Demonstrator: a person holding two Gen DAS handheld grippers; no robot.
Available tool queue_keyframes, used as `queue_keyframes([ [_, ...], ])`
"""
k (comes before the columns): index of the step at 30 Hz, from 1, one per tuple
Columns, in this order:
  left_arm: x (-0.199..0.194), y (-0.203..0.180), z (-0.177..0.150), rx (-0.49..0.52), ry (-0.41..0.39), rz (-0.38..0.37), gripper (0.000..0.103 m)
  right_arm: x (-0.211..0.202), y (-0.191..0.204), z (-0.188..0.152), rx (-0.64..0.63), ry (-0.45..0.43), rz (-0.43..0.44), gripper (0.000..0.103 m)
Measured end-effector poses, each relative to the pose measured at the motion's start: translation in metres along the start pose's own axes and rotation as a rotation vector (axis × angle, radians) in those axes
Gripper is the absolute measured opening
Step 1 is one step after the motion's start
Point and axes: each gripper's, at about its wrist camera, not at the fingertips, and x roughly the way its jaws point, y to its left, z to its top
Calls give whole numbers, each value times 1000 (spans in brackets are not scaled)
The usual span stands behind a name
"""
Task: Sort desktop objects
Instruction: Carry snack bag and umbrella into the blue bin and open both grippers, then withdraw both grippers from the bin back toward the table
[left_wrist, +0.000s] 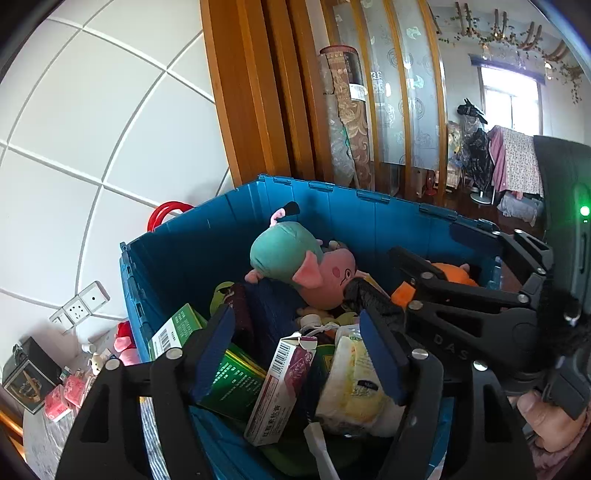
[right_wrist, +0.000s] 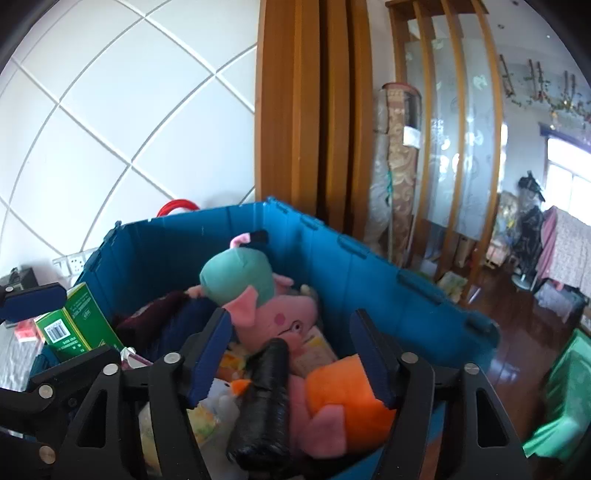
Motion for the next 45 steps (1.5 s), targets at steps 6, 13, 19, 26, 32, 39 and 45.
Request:
queue_keyframes([
  [6,-10,8,-3,-42,-24,-11,70,-19,-1,2,4,-39,-44,103],
  [13,-32,34,-17,-99,-53,18,70,-41,9,7,-5,-81,-36,103],
  [19,-56,74,-38,-183,-67,72,70,-57,35,13,-20,-110,9,103],
  [26,-78,128,-64,-276,-69,142,70,-71,86,17,-76,-133,84,103],
  [32,-97,171,-86,-331,-73,200,70,-77,134,19,-121,-144,155,103],
  [39,-107,211,-108,-379,-67,237,70,-84,189,19,-188,-143,219,103],
  [45,-106,249,-130,-432,-46,262,70,-88,228,19,-226,-145,259,103],
])
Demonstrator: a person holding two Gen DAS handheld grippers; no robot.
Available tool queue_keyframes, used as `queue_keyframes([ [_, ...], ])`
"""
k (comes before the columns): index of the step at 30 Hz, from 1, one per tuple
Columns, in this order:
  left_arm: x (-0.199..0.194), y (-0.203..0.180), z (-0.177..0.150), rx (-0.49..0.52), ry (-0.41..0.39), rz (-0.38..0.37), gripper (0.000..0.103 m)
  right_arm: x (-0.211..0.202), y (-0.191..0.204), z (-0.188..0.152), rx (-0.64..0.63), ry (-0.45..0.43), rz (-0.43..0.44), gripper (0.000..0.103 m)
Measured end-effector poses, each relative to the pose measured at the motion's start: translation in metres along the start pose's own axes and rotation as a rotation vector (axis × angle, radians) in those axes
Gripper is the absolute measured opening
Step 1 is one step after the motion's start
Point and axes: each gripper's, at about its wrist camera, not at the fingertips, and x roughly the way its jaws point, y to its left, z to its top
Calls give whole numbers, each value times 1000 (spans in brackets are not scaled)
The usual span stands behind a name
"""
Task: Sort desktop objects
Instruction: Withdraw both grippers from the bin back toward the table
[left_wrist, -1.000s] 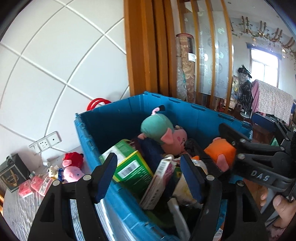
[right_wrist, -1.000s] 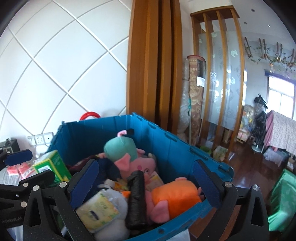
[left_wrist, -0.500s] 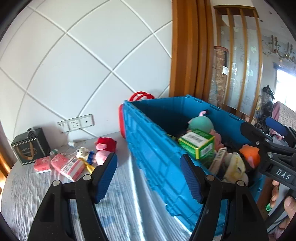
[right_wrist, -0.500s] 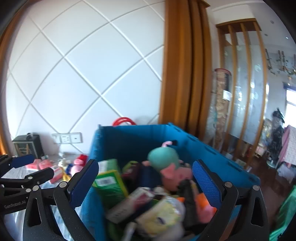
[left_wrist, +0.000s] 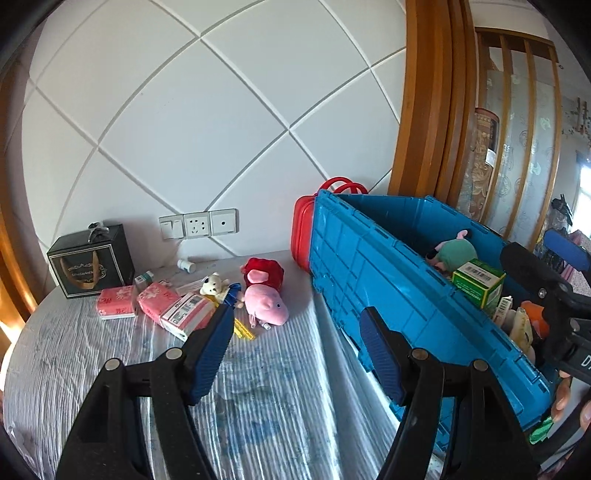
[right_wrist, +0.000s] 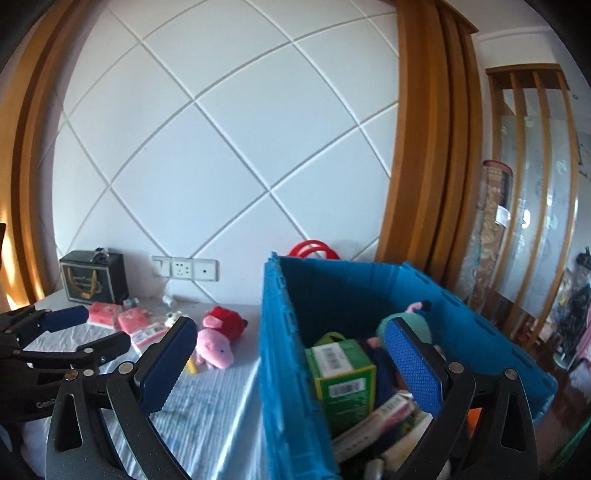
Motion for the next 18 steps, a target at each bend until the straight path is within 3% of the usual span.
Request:
queue_keyframes([
  [9,28,89,-17,-100,67,109,70,45,63,3,-47,53,95,103],
  [18,73,205,-40,-216,168,267,70,139,134,-10,-57,200,204,103],
])
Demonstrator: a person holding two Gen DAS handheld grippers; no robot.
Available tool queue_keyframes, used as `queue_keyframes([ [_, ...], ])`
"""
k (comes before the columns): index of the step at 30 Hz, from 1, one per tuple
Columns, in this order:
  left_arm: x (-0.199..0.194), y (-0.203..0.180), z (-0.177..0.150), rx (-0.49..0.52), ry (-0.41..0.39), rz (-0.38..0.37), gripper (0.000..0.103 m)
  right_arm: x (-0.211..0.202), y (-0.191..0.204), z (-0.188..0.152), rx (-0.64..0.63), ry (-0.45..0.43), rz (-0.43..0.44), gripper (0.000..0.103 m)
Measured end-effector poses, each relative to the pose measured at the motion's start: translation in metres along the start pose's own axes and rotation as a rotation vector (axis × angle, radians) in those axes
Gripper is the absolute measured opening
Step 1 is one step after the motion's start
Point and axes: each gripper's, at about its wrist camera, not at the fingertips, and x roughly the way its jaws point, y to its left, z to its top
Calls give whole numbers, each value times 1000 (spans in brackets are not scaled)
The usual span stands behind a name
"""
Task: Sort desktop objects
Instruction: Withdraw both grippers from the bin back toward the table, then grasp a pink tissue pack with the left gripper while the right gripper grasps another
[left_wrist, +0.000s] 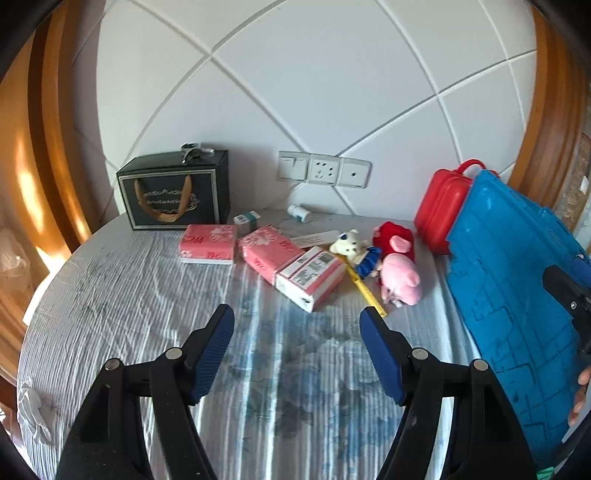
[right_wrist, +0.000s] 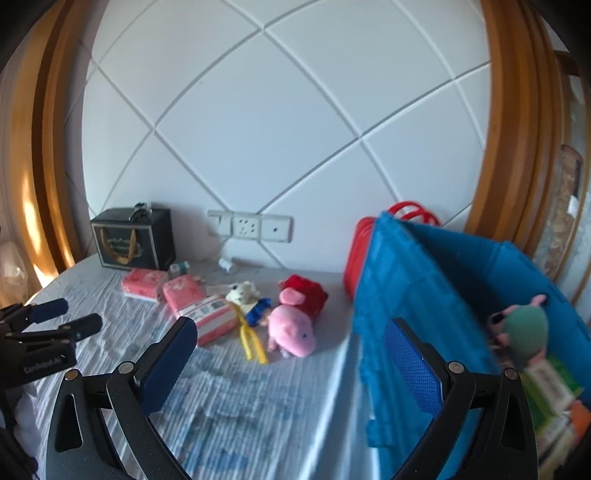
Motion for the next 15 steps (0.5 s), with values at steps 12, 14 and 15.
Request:
queue_keyframes([
  [12,161,82,3,-60,192,126,70,205,90,-33,-6,267,126,103],
  [14,186,87,6,-47,206,132,70,239,106,-44,-14,309,143,103],
  [15,196,88,7,-41,209,129,70,258,116,-50,-17,325,155,103],
])
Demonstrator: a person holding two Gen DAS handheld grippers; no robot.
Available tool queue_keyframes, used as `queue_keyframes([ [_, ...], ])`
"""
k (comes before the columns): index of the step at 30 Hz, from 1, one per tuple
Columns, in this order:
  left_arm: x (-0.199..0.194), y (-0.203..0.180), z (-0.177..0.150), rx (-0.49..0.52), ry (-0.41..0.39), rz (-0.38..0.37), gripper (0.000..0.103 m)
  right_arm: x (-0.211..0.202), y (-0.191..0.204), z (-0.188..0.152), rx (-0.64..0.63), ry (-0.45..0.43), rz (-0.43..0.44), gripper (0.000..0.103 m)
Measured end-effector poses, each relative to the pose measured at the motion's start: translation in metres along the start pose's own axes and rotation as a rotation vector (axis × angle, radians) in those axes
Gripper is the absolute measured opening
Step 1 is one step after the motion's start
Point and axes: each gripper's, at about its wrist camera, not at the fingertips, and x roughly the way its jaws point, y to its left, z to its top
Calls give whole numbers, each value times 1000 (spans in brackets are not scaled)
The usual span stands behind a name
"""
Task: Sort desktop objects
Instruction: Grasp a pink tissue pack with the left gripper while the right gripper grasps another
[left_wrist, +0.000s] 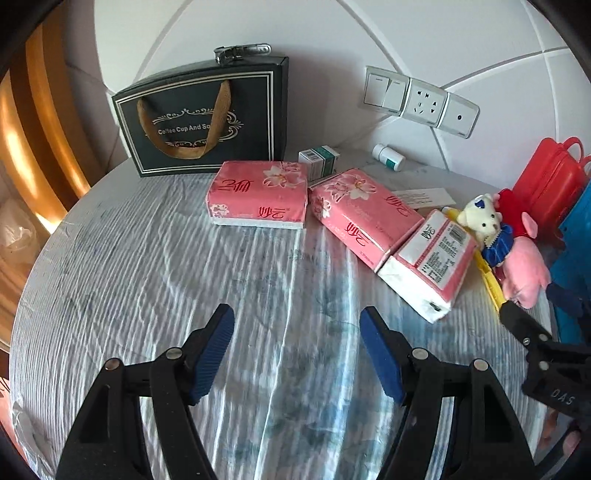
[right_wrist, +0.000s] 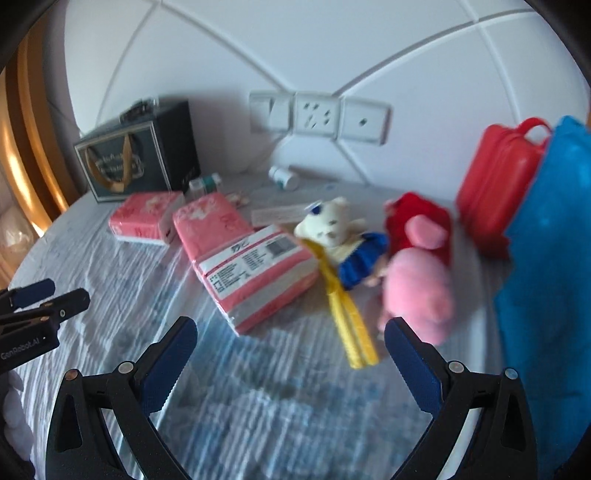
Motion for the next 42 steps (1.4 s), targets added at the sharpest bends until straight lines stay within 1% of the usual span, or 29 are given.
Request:
queue_keyframes([
  [4,39,-11,11,42,11,-11,70,59,13,1,-7,51,26,103],
  [7,57,-21,16,59,17,-27,70,89,14,-2,-19,85,29,103],
  [9,64,-30,23,69,9,-51,70,95,3,-5,-5,75,8,103],
  [11,68,-45,34,83,-10,-70,70,89,-16,-9,30,62,-13,103],
  [13,74,-62,52,80,-26,-88,70,84,-40,-15,61,51,-89,103],
  [14,80,-69,61,68,-26,-89,70,82,-52,-17,80,52,-120,103],
  [16,96,-84,80,39,1,-88,70,78,-74,-20,118,55,-123,103],
  [18,114,-96,96,23,43,-52,70,74,-81,-20,109,51,-117,103],
  [20,131,-110,108,47,80,5,70,69,-79,-19,93,38,-119,103],
  [22,143,-124,113,108,91,100,79,61,-79,-17,97,19,-106,103],
  [23,148,-125,112,124,112,120,84,59,-79,-16,103,12,-96,103],
  [25,145,-119,105,120,106,127,89,54,-77,-13,104,4,-81,103],
  [27,139,-105,94,97,110,118,97,50,-75,-10,95,-1,-63,103],
  [29,132,-83,76,66,135,89,97,48,-69,-6,85,-2,-44,103],
  [31,131,-60,57,25,167,65,97,51,-60,-1,79,6,-7,103],
  [33,130,-45,44,3,166,22,97,62,-49,6,63,28,15,103],
  [34,125,-38,40,-4,154,0,97,66,-43,7,54,38,10,103],
  [36,118,-35,39,8,138,-12,97,75,-36,11,49,64,9,103],
  [37,113,-34,41,20,117,-20,97,78,-34,13,52,77,13,103],
  [40,103,-41,55,59,71,-28,97,86,-29,21,55,105,16,103],
  [42,109,-49,65,97,80,-21,97,92,-26,27,38,126,7,103],
])
